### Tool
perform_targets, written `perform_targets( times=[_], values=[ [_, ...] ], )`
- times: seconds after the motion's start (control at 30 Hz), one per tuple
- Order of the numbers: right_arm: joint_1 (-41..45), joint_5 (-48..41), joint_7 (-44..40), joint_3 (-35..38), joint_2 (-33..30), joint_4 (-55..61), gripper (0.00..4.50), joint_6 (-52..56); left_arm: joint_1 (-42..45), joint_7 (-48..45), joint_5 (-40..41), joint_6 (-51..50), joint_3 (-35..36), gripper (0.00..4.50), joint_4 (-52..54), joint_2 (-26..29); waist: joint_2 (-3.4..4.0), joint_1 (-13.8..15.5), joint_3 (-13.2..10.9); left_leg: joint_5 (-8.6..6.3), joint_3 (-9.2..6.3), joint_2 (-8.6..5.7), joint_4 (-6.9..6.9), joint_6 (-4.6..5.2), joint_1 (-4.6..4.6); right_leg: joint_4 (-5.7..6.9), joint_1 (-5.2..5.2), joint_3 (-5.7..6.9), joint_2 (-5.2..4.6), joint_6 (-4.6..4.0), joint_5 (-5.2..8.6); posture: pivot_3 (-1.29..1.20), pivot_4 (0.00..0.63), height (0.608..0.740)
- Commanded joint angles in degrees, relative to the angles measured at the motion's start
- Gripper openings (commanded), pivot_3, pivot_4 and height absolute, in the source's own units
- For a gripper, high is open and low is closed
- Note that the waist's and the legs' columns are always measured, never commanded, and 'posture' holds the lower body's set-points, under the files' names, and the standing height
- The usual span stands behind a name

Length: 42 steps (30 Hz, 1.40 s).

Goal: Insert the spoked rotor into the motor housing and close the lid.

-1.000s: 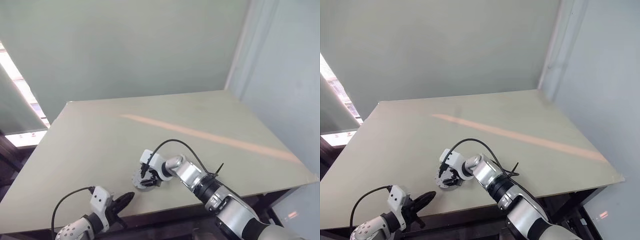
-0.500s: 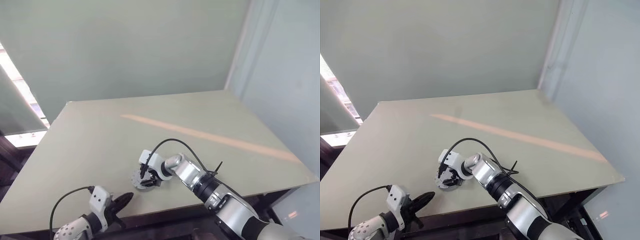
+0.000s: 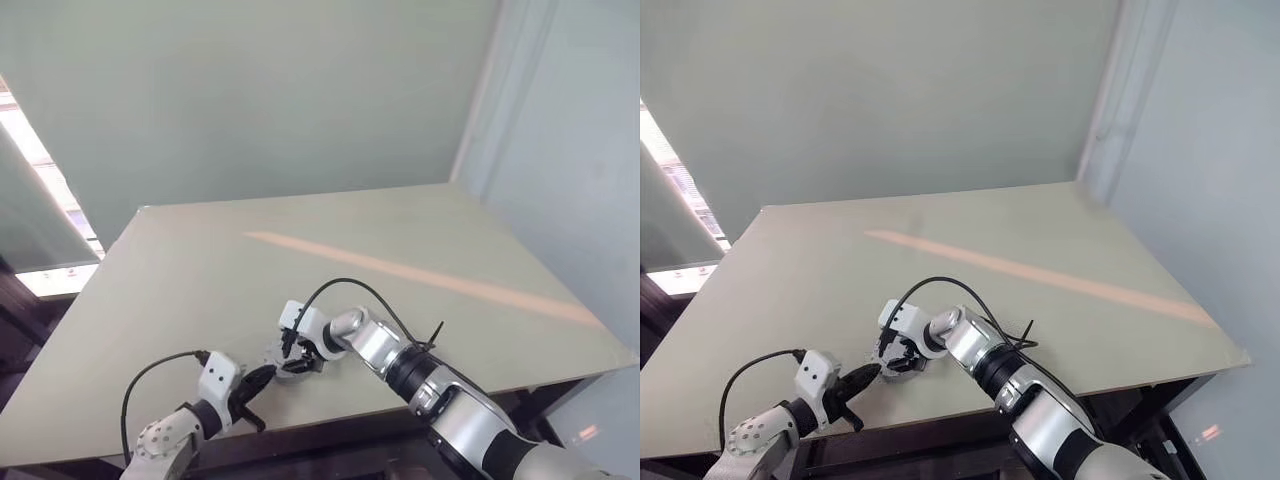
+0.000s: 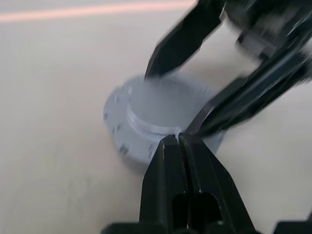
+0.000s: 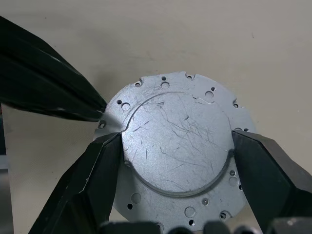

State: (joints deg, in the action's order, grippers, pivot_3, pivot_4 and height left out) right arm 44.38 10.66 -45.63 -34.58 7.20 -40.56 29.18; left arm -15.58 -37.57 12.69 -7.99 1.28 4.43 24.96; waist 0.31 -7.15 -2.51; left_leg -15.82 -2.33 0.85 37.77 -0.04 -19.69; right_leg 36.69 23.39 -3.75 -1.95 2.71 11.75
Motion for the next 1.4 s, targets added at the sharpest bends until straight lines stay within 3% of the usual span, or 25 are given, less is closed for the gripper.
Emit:
perform_targets(
  times=[0.03,0.47,0.5,0.57,0.87,1.4],
  values=[
    [-0.75,3.04,2.03,-1.67,0.19,-7.84,3.34,0.52,2.13,1.95,-2.20,-0.32,-0.97,0.00,-1.70,-0.39,0.03,0.03,0.03,0.00,-0.02,-0.02,0.00,0.00,0.00,0.00,-0.01,0.00,-0.01,0.00,0.00,0.00,0.000,0.740],
    [-0.59,2.61,0.10,-1.24,-0.76,-5.64,3.34,0.81,5.48,2.09,-4.47,2.38,-2.83,0.00,-8.84,-1.61,0.44,0.45,0.26,0.00,-0.32,-0.24,0.01,-0.01,0.07,-0.01,-0.08,0.04,-0.09,0.01,0.01,0.00,0.000,0.740],
    [-0.56,2.56,-0.77,-1.48,-1.07,-4.80,4.06,1.22,5.60,1.98,-4.47,2.54,-2.96,0.00,-9.07,-1.57,0.46,0.46,0.26,-0.01,-0.34,-0.25,0.01,-0.01,0.07,-0.01,-0.08,0.04,-0.10,0.02,0.01,0.00,0.000,0.740],
    [-0.49,2.34,-2.09,-1.71,-1.39,-3.59,4.49,2.04,5.78,1.86,-4.49,2.87,-3.13,0.00,-9.49,-1.52,0.47,0.46,0.27,-0.01,-0.39,-0.27,0.01,-0.01,0.07,-0.01,-0.08,0.05,-0.11,0.02,0.01,0.00,0.000,0.740],
    [-0.23,-0.14,-2.59,1.35,-0.80,2.69,4.49,7.04,7.00,1.68,-4.76,4.32,-3.92,0.00,-11.70,-2.00,0.50,1.05,0.22,-0.01,-1.46,-0.57,0.00,-0.02,-0.03,-0.03,-0.06,0.40,-0.13,0.02,0.01,0.00,0.000,0.740],
    [1.28,-5.50,-2.19,8.70,-3.31,10.69,4.49,12.00,8.75,0.97,-5.02,5.38,-4.73,0.00,-14.02,-2.05,0.51,2.27,0.20,0.14,-1.80,-0.81,0.06,0.17,-0.81,-0.10,0.32,1.01,-0.22,0.02,0.01,0.00,0.000,0.740]
  ],
)
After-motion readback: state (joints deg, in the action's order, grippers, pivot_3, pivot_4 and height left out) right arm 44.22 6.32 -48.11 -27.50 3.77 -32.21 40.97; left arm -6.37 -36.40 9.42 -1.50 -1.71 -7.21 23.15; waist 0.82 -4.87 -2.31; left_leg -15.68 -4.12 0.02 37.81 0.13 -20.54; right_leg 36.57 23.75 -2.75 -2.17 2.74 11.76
